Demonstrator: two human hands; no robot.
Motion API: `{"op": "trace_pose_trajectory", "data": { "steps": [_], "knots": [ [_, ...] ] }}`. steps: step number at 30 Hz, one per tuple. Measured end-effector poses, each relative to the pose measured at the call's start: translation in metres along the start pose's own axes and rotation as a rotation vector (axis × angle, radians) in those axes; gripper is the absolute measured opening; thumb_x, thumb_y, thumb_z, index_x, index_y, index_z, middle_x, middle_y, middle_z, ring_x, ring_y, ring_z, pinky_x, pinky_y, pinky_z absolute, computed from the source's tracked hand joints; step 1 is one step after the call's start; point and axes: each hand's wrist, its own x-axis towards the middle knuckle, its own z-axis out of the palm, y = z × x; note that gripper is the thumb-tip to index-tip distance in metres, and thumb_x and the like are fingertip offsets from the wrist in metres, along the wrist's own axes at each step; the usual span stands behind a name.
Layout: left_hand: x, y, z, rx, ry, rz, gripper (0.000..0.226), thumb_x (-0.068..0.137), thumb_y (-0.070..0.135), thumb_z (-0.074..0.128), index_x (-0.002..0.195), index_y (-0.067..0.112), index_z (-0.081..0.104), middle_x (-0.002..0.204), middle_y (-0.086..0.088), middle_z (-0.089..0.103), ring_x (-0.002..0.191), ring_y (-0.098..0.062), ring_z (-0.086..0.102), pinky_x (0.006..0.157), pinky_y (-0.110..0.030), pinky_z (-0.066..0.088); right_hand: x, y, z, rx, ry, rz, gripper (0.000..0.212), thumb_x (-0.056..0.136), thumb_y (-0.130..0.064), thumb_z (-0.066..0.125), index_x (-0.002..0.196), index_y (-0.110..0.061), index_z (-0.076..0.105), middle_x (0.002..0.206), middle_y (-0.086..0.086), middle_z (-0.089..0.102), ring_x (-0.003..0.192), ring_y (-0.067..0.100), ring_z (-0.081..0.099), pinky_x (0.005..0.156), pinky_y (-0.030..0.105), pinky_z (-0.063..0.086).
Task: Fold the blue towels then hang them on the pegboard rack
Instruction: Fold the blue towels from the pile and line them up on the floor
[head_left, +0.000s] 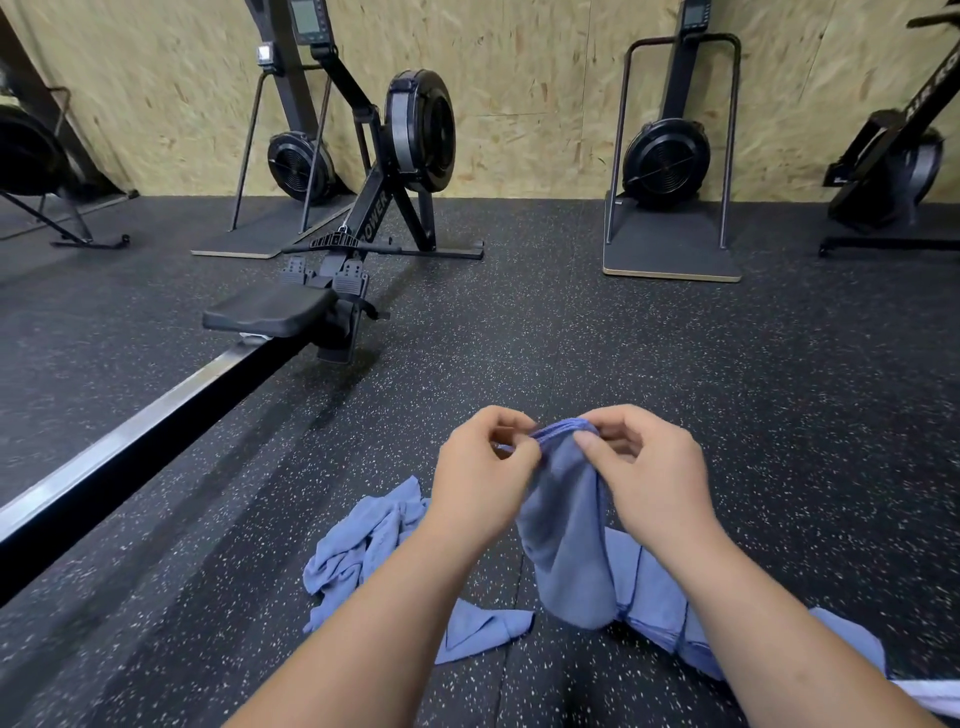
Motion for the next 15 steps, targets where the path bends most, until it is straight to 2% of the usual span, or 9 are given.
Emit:
{"op": "trace_pose_trajectory", "data": {
  "steps": [2, 4, 6, 9, 12, 15],
  "knots": [
    [0.003, -0.008, -0.005, 0.162, -0.054, 0.025, 0.021, 0.085, 0.017, 0.071, 0.096, 0.035, 0.072, 0.087, 0.011, 0.072, 0.071, -0.006, 0.066, 0.081, -0.034, 0.060, 0.003, 0.002, -0.004, 0.037, 0.022, 0.006, 0.021, 0.091, -0.011, 0.082, 0.092, -0.032, 0.076, 0.088, -0.017, 0.078, 0.082, 0.006, 0.074, 0.086, 0.032, 0.061],
    [0.004, -0.015, -0.008, 0.354, -0.142, 0.052, 0.025, 0.085, 0.024, 0.075, 0.103, 0.040, 0.070, 0.101, 0.010, 0.063, 0.078, -0.005, 0.061, 0.088, -0.030, 0.056, 0.005, 0.001, -0.006, 0.056, 0.032, 0.000, 0.020, 0.092, -0.012, 0.082, 0.093, -0.031, 0.076, 0.088, -0.017, 0.078, 0.083, 0.007, 0.074, 0.085, 0.029, 0.060],
    [0.004, -0.020, -0.009, 0.493, -0.209, 0.060, 0.027, 0.089, 0.031, 0.075, 0.114, 0.040, 0.069, 0.111, 0.007, 0.051, 0.090, -0.011, 0.061, 0.094, -0.030, 0.052, 0.006, 0.000, -0.009, 0.072, 0.043, -0.006, 0.018, 0.092, -0.013, 0.082, 0.094, -0.030, 0.077, 0.089, -0.017, 0.078, 0.083, 0.006, 0.074, 0.085, 0.026, 0.058],
    [0.004, -0.029, -0.009, 0.658, -0.237, 0.079, 0.026, 0.096, 0.039, 0.070, 0.121, 0.035, 0.067, 0.116, 0.003, 0.046, 0.104, -0.021, 0.059, 0.091, -0.033, 0.051, 0.009, -0.001, -0.013, 0.104, 0.067, -0.012, 0.015, 0.092, -0.012, 0.081, 0.097, -0.026, 0.078, 0.091, -0.013, 0.079, 0.087, 0.009, 0.075, 0.085, 0.025, 0.057],
    [0.006, -0.034, -0.011, 0.778, -0.207, 0.141, 0.022, 0.100, 0.044, 0.067, 0.118, 0.032, 0.067, 0.116, 0.003, 0.049, 0.108, -0.023, 0.057, 0.086, -0.036, 0.052, 0.012, 0.000, -0.019, 0.102, 0.096, -0.010, 0.015, 0.093, -0.012, 0.081, 0.098, -0.026, 0.078, 0.090, -0.012, 0.079, 0.086, 0.007, 0.074, 0.084, 0.020, 0.058],
    [0.010, -0.030, -0.016, 0.781, -0.112, 0.239, 0.017, 0.101, 0.044, 0.064, 0.106, 0.029, 0.069, 0.107, 0.005, 0.062, 0.101, -0.023, 0.063, 0.082, -0.039, 0.055, 0.016, 0.008, -0.027, -0.020, 0.140, -0.007, 0.011, 0.094, -0.018, 0.079, 0.098, -0.028, 0.076, 0.088, -0.014, 0.077, 0.085, 0.004, 0.072, 0.084, 0.022, 0.056]
  ]
}}
